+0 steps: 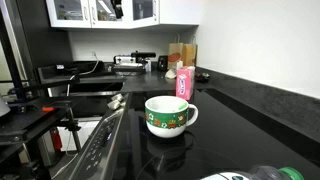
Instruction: Remove the marker from the mug and put it on the counter
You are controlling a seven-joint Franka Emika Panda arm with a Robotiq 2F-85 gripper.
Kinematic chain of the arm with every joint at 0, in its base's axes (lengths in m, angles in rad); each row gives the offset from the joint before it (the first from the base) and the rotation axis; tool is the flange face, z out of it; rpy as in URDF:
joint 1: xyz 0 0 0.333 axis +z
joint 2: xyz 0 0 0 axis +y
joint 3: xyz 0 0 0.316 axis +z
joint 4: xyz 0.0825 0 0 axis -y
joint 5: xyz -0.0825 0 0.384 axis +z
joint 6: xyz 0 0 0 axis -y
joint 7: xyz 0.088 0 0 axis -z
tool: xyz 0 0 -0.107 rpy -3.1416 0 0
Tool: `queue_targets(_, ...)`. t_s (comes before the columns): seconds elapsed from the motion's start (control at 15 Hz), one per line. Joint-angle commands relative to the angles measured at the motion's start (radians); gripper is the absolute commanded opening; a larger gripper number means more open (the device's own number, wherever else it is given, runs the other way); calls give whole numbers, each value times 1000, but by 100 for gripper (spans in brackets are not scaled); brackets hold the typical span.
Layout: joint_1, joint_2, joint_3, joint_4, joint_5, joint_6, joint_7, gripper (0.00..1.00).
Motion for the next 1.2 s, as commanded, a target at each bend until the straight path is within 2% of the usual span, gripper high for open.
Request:
queue_targets(0.0, 1, 0, -1, 3, -2, -3, 1, 100)
queue_targets(0.33, 1, 0, -1, 4, -2, -3, 1, 100)
queue_targets(0.6, -28, 84, -61, 35, 3, 36, -63, 100)
queue_targets(0.8, -103, 185, -95, 76, -81, 63, -74, 100)
queue_targets(0.93, -156, 265, -109, 117, -175, 72, -52, 100)
queue_targets(1.13, -204, 392, -140, 189, -253, 88, -36, 100)
